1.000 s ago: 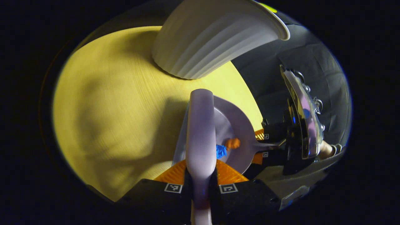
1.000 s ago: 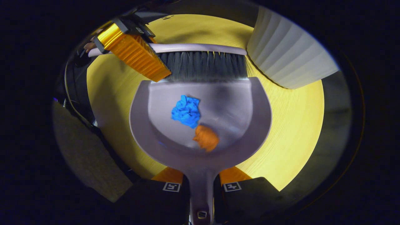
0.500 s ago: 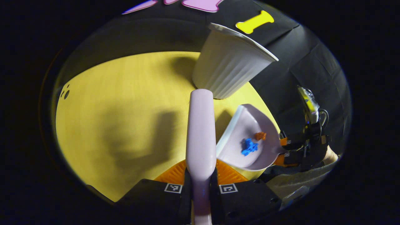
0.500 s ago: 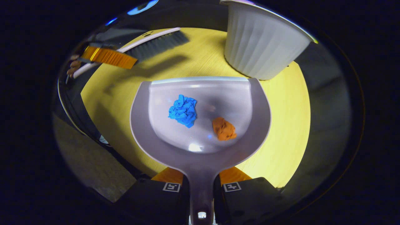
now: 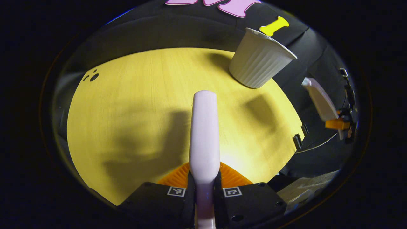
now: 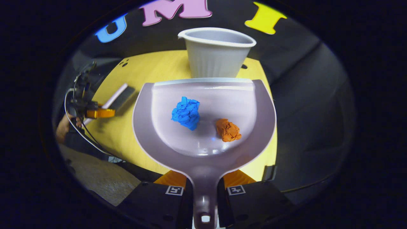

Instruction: Pick up the small broom and dustpan from the desktop, sweep the trash into the dustpan with the broom, and then empty the trash into the garbage bin.

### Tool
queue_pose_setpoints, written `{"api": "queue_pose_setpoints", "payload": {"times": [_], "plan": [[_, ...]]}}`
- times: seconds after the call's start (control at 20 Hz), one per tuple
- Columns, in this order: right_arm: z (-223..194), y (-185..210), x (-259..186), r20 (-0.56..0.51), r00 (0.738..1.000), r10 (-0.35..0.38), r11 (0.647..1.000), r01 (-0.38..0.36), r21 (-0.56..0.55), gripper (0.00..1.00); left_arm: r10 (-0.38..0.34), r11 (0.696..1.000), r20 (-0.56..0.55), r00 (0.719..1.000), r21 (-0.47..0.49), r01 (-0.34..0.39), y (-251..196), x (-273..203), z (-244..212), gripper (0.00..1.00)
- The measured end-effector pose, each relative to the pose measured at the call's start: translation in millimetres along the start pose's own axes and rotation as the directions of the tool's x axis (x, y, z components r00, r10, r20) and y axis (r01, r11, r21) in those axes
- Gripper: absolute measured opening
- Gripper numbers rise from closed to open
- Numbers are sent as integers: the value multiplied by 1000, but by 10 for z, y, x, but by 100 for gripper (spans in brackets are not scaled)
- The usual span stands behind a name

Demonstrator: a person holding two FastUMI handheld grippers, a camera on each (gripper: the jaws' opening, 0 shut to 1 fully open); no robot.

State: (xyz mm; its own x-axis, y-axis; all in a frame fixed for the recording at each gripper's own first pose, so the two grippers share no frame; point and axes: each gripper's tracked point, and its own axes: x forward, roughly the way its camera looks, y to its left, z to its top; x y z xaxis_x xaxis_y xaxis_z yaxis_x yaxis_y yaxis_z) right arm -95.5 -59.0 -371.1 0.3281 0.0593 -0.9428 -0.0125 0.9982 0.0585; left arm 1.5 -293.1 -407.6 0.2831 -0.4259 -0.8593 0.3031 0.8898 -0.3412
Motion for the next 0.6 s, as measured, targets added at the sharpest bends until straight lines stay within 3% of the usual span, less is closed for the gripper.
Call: {"api": "queue_pose_setpoints", "payload": {"times": [0.15,0.3,0.45,0.6], "plan": [[276,-120,-36,78,994,-77,997,77,-2,35,-13,999,2,1000,-32,13,30,61,-10,29],[640,-357,124,146,970,-194,978,204,-52,35,-19,998,9,1000,-52,19,61,58,-65,29],[913,-413,179,173,951,-256,958,273,-85,35,-16,998,18,1000,-58,17,72,55,-59,29],[1051,-563,177,162,929,-333,915,360,-182,35,-9,997,24,1000,-70,10,78,59,-67,29]]}}
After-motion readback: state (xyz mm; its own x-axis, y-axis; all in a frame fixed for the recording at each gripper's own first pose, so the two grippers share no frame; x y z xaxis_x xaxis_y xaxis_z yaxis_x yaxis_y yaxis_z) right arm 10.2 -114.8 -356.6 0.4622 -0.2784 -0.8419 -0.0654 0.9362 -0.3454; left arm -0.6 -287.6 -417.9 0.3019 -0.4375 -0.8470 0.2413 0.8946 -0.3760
